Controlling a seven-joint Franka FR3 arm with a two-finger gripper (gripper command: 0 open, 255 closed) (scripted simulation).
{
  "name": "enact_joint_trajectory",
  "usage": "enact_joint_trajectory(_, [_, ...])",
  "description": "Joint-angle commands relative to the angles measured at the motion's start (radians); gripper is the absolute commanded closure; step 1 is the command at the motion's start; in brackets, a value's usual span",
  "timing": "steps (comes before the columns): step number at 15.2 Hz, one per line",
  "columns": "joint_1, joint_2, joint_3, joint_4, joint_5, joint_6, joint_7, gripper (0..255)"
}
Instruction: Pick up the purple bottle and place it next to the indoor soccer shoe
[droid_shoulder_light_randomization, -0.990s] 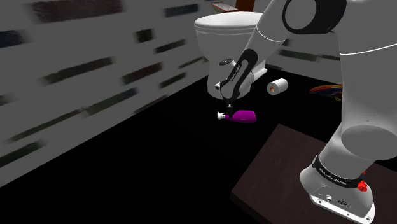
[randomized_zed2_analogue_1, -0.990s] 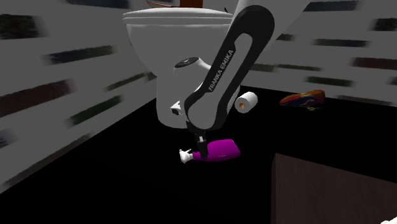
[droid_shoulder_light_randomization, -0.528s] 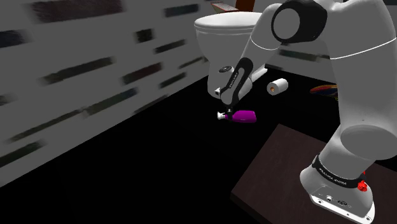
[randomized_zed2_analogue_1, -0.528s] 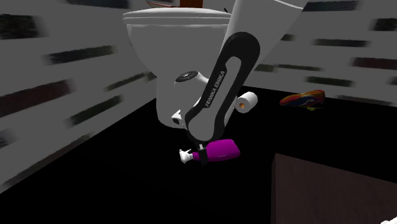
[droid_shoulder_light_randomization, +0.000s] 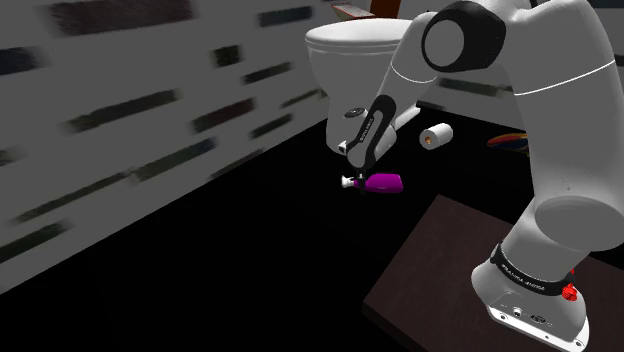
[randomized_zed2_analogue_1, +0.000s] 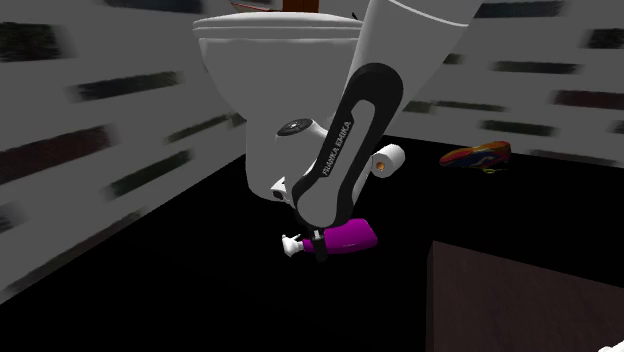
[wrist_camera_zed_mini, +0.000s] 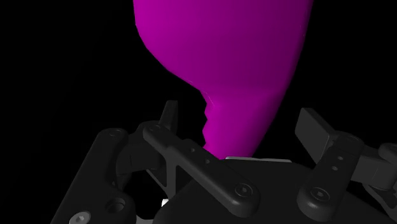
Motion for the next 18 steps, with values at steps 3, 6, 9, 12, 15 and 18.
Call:
enact_joint_trajectory(3, [0.0,0.0,0.0,0.0,0.0,0.0,0.0,255])
enact_joint_trajectory(6, [0.0,0.0,0.0,-0.001,0.0,0.0,0.0,255])
enact_joint_trajectory(9, [0.0,0.001,0.0,0.002,0.0,0.0,0.001,255])
enact_joint_trajectory(12, [0.0,-0.013,0.0,-0.005,0.0,-0.009,-0.002,255])
enact_joint_trajectory(15, [0.001,-0.054,-0.001,-0.018,0.0,-0.036,-0.007,255])
enact_joint_trajectory(18, [0.002,-0.093,-0.002,-0.029,0.0,-0.064,-0.012,255])
